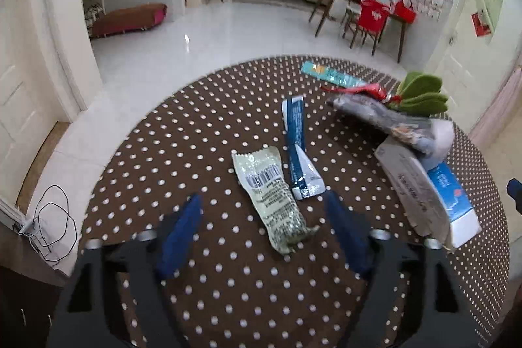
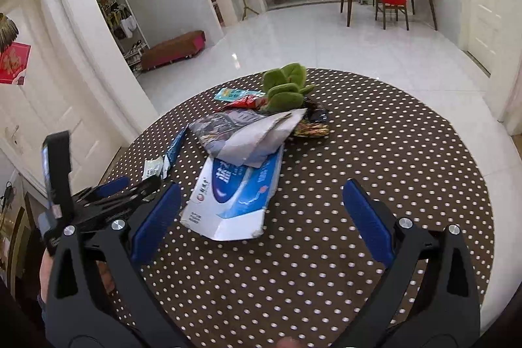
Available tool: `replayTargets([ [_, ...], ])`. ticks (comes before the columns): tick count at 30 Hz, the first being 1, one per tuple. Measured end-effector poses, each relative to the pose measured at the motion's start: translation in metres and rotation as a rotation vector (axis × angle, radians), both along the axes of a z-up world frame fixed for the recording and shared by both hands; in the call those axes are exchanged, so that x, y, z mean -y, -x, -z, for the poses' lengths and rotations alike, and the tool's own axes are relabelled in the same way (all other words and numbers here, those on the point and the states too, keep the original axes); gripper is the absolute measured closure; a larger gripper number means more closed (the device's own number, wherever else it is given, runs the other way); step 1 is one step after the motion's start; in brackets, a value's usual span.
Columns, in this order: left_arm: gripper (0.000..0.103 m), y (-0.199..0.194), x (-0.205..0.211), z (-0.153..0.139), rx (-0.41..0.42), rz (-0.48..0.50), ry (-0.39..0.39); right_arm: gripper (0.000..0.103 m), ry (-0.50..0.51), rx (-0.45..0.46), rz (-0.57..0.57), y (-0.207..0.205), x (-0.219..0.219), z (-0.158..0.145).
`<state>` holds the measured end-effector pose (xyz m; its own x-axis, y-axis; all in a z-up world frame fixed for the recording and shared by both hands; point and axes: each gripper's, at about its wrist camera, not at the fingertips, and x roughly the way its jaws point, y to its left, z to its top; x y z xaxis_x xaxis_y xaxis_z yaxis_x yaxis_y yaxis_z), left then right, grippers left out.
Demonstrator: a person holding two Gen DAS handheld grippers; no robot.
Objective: Collect trash
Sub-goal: 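Grasp the clear snack wrapper with the left gripper while the right grasps the white-blue toothpaste box, then carry the wrapper and toothpaste box to the blue bucket and open both grippers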
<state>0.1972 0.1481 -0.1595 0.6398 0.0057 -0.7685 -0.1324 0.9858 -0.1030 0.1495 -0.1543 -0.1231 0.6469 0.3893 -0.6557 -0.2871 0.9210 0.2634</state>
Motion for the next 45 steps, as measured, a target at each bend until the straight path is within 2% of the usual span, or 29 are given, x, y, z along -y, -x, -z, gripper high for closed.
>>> replayTargets([
  [1,0.049,-0.001,0.0,0.0,-0.002,0.004,-0.006,0.006,0.004,-0.009,-0.01,-0.003,-0.006,0.002],
  [2,0.054,-0.001,0.0,0.0,-0.004,0.005,-0.023,0.006,0.011,-0.018,-0.019,-0.005,-0.011,0.004],
  [4,0.079,0.005,0.001,-0.002,-0.005,0.041,-0.012,0.006,0.028,-0.041,-0.031,-0.01,-0.023,0.009],
  [5,0.084,0.007,0.002,-0.001,-0.009,0.052,-0.012,0.006,0.038,-0.056,-0.036,-0.014,-0.029,0.012],
  [8,0.085,0.019,0.0,-0.001,-0.002,0.052,0.005,0.006,0.103,-0.116,-0.053,-0.029,-0.053,0.028],
  [11,0.086,0.029,-0.001,-0.001,0.008,0.044,0.023,0.006,0.186,-0.137,-0.025,-0.045,-0.066,0.045],
  [13,0.087,0.037,0.003,-0.003,0.022,0.048,0.03,0.008,0.157,-0.144,-0.04,-0.049,-0.063,0.051],
  [15,0.087,0.043,0.005,-0.004,0.035,0.052,0.035,0.035,0.117,-0.143,-0.058,-0.046,-0.057,0.055],
  [17,0.087,0.051,0.01,-0.007,0.051,0.054,0.047,0.037,0.105,-0.135,-0.058,-0.04,-0.047,0.053],
  [29,0.087,0.068,0.063,-0.021,0.098,0.145,0.094,0.038,0.01,-0.12,-0.101,0.019,0.026,0.049],
  [45,0.087,0.06,0.158,-0.04,0.152,0.297,0.103,0.038,-0.108,-0.01,0.061,0.047,0.123,0.017],
])
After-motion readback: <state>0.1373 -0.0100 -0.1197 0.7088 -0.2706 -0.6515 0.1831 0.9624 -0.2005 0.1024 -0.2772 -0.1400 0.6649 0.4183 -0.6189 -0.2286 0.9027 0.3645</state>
